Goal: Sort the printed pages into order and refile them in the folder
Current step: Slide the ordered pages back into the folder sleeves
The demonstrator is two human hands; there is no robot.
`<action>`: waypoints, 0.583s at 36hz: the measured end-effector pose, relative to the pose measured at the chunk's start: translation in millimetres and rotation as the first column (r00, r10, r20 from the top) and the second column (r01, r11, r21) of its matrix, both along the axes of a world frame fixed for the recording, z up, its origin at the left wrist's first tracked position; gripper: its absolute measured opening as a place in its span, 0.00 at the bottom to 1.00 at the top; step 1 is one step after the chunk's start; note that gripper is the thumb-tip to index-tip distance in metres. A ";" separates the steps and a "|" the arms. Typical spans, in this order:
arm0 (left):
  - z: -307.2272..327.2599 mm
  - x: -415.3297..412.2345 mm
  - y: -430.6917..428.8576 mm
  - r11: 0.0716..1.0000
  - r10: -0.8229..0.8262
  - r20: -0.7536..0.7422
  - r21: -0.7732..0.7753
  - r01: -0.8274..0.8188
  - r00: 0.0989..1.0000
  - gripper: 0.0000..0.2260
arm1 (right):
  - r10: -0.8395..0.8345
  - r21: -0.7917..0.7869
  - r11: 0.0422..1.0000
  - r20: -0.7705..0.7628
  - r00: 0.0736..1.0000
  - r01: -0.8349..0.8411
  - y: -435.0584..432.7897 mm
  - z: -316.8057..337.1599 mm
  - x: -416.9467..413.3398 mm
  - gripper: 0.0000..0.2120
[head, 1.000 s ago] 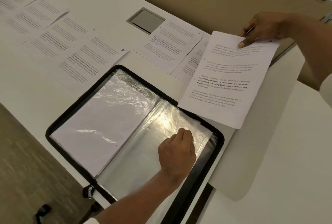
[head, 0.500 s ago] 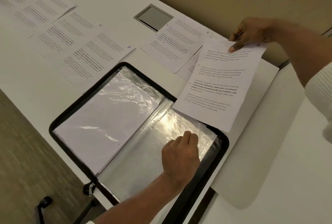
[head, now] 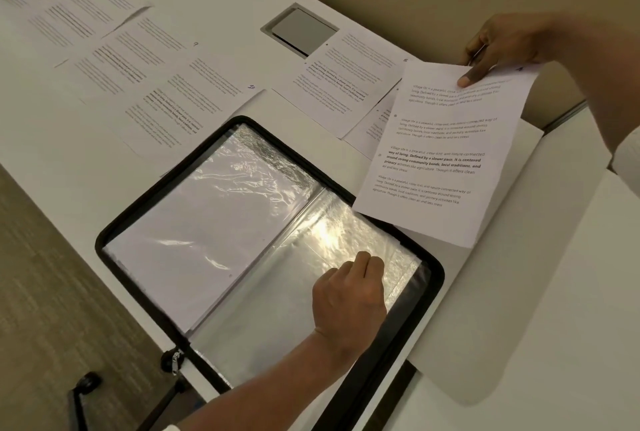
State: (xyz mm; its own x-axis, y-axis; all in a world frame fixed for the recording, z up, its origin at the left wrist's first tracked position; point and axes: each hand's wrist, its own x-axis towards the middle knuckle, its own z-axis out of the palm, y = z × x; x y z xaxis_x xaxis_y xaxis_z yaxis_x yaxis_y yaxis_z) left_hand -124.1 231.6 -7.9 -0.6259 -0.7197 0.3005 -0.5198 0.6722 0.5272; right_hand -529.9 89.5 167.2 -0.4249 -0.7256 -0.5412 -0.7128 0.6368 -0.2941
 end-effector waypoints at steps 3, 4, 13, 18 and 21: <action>0.0 0.0 0.1 1.000 -0.010 -0.004 -0.012 0.009 1.000 0.09 | 0.001 -0.017 1.000 0.009 1.000 -0.001 -1.3 -6.0 2.7 0.09; -0.4 -0.3 0.1 1.000 -0.010 -0.003 -0.018 0.010 1.000 0.09 | 0.000 -0.019 1.000 0.018 1.000 0.000 -2.4 -9.1 2.8 0.10; -2.4 -1.6 0.9 0.995 0.003 0.005 -0.095 -0.002 1.000 0.07 | -0.067 -0.099 0.992 0.131 0.989 0.081 -16.8 -39.2 13.2 0.18; -7.7 0.5 1.0 0.988 -0.031 0.063 -0.147 0.040 0.998 0.04 | -0.116 -0.069 0.989 0.187 0.976 0.130 -17.3 -49.0 20.7 0.16; -11.1 2.7 1.4 0.984 -0.041 0.114 -0.169 0.060 0.993 0.06 | -0.126 -0.057 0.989 0.183 0.975 0.139 -15.6 -51.1 22.5 0.16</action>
